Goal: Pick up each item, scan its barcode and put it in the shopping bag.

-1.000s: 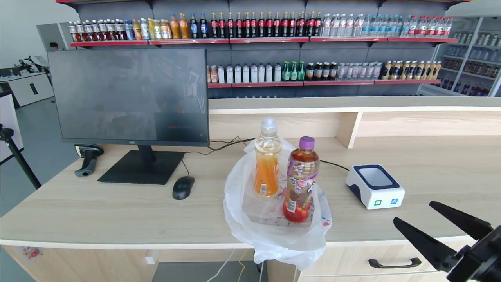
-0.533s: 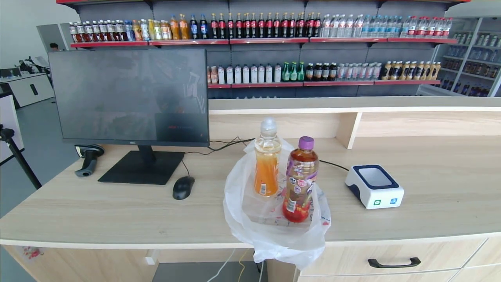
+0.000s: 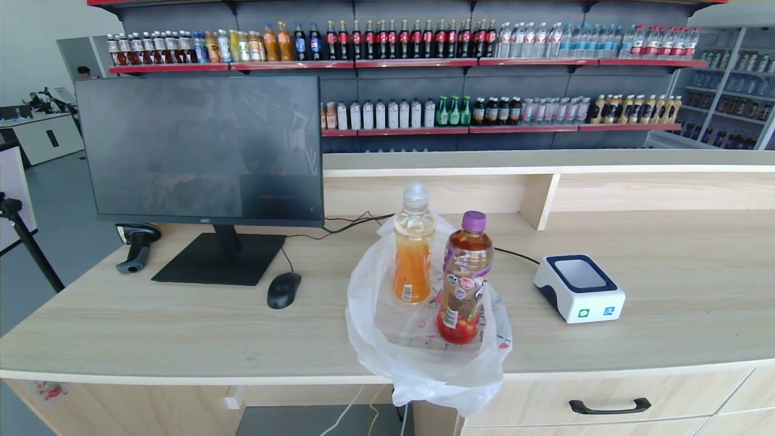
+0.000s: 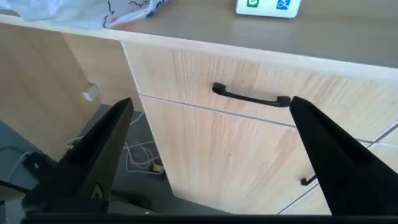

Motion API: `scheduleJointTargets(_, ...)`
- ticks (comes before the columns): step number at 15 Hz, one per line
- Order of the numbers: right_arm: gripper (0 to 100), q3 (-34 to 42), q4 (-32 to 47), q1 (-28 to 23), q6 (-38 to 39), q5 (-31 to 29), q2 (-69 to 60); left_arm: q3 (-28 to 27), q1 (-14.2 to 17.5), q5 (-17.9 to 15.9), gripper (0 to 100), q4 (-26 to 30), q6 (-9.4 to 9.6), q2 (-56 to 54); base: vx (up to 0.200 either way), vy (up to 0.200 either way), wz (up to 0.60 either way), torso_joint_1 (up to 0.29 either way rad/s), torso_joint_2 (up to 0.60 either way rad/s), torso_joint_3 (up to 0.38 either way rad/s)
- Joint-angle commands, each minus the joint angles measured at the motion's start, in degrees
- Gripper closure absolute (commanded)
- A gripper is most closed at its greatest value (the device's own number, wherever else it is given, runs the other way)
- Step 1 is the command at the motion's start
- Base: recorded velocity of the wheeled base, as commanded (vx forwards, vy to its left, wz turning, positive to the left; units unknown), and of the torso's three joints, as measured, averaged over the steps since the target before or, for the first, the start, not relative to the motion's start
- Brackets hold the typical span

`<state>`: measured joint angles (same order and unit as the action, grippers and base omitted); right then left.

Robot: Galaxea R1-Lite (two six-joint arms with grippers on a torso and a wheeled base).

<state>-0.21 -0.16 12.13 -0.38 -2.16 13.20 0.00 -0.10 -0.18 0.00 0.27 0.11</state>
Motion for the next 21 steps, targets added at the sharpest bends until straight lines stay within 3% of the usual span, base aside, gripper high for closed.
scheduleJointTargets(1,0,0.0,0.1,-7.3,-0.6,0.4,-2.0,0.0,0.0,0.0,0,0.0,0.00,0.0,0.000,0.000,0.00,0.000,0.00,0.000)
scheduleJointTargets(3,0,0.0,0.1,-15.0,-0.7,0.7,-5.6,0.0,0.0,0.0,0,0.0,0.00,0.0,0.000,0.000,0.00,0.000,0.00,0.000)
scheduleJointTargets(7,0,0.0,0.2,-12.3,-0.1,0.7,-13.2,0.0,0.1,0.0,0,0.0,0.00,0.0,0.000,0.000,0.00,0.000,0.00,0.000)
scheduleJointTargets(11,0,0.0,0.2,-12.3,0.0,0.7,-13.2,0.0,0.0,0.0,0,0.0,-0.09,0.0,-0.200,0.000,0.00,0.011,0.00,0.002)
scheduleJointTargets(13,0,0.1,0.0,-12.2,4.2,0.6,-13.2,0.0,0.0,0.0,0,0.0,-0.09,0.0,-0.200,0.000,0.00,-0.007,0.00,0.010)
scheduleJointTargets(21,0,0.1,0.0,-12.3,4.2,0.6,-13.2,0.0,0.0,0.1,0,0.0,-0.62,0.0,-0.200,0.000,0.00,0.004,0.00,0.002)
